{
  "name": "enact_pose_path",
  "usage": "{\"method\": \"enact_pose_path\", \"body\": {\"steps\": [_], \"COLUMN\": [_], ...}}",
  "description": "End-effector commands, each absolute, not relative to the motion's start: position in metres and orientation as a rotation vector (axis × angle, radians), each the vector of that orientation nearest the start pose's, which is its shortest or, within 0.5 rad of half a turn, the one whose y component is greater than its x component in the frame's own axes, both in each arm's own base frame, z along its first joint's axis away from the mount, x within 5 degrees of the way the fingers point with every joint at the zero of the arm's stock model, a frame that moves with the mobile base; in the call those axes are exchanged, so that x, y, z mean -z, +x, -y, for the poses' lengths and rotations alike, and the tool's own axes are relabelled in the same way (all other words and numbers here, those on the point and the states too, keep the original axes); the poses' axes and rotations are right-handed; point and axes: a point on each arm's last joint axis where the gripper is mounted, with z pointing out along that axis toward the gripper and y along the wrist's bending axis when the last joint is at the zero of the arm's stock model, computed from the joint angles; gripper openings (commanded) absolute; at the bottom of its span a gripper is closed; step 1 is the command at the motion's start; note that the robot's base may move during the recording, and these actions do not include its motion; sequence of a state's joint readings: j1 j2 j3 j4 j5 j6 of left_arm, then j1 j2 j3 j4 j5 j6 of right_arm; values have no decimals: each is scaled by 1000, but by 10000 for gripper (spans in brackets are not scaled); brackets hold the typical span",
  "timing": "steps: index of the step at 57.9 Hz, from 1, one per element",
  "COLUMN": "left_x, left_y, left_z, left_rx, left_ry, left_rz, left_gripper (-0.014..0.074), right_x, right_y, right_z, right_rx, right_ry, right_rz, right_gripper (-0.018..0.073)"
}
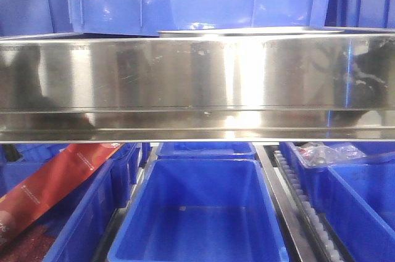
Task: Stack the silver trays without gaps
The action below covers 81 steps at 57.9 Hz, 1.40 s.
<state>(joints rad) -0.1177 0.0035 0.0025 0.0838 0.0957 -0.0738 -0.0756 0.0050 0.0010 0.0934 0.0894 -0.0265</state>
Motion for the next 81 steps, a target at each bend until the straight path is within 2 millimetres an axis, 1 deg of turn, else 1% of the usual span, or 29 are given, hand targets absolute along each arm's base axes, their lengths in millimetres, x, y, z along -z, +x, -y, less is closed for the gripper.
{"method": "enact_pose_path", "body": {"steps": [1,39,60,65,71,75,77,79,81], "left_x": [-205,-205,-207,-214,-228,-248,-262,-274,-285], "left_y": [56,56,56,56,53,48,44,40,36], "left_z": [6,6,6,6,6,5,5,4,4], "left_rx": [77,74,75,83,159,179,184,186,193], "left_ry": [90,93,93,94,28,10,6,5,-1], "left_rz": [-1569,-1569,-1554,-1467,-1334,-1201,-1132,-1104,-1093], "left_gripper": [-13,-13,-13,-13,-13,-13,-13,-13,-13], "right_x": [-207,-208,-212,-215,-230,-241,-258,-270,-279], "right_y": [56,56,56,56,53,49,43,38,35], "right_z": [4,4,4,4,6,8,9,9,9], "right_rx": [9,8,11,14,-7,-29,-24,-22,-30], "right_ry": [98,97,97,97,128,166,168,166,171], "right_rz": [-1547,-1542,-1494,-1458,-1291,-1176,-1057,-995,-968], "right_gripper": [-81,-81,-81,-81,-81,-81,-81,-81,-81]}}
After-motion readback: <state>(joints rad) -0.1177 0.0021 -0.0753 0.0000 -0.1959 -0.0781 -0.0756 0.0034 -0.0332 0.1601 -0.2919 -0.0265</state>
